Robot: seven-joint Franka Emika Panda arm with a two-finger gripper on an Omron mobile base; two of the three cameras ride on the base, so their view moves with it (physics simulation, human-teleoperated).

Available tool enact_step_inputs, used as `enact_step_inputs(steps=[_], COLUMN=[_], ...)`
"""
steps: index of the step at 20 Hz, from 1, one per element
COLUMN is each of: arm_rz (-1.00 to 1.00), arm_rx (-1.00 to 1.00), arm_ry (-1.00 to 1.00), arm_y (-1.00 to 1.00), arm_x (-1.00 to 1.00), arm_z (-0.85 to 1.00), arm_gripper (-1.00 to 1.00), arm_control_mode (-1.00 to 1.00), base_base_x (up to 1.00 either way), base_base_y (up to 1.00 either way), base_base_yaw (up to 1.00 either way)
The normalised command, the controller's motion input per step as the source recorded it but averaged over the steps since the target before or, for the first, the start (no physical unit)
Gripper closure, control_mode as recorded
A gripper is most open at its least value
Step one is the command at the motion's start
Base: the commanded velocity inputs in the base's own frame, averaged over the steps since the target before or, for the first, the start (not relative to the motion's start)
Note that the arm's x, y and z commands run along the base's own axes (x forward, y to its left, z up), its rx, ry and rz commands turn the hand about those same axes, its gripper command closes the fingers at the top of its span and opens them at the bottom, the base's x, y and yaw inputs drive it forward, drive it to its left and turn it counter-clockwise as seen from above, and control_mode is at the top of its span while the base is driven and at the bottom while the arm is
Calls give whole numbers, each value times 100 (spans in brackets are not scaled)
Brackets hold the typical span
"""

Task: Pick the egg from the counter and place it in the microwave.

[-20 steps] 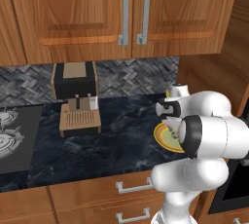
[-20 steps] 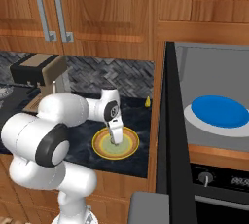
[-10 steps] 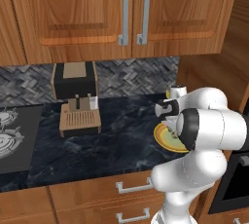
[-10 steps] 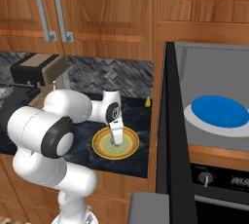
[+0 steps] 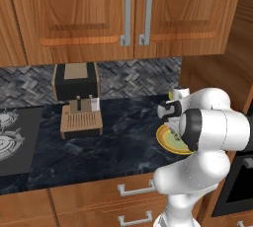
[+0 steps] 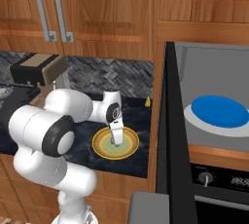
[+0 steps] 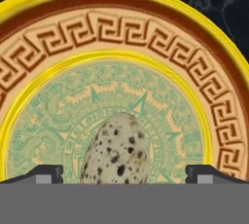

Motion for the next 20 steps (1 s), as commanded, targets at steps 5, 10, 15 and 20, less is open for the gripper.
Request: enact_step_inputs(steps=[5,10,15,20], arm_rz=[-2,-3,-2,0], arm_rx=[0,0,0,0], arm_ry=[0,0,0,-3], arm_y=[0,0,-2,-3], arm_x=[0,1,0,-1], arm_z=[-4,-6,-5,-4], arm_gripper=[-100,-100,100,100], arm_control_mode=[-100,-100,-100,-100], base_base_x=[0,0,0,0], base_base_y=[0,0,0,0], base_base_yaw=[0,0,0,0])
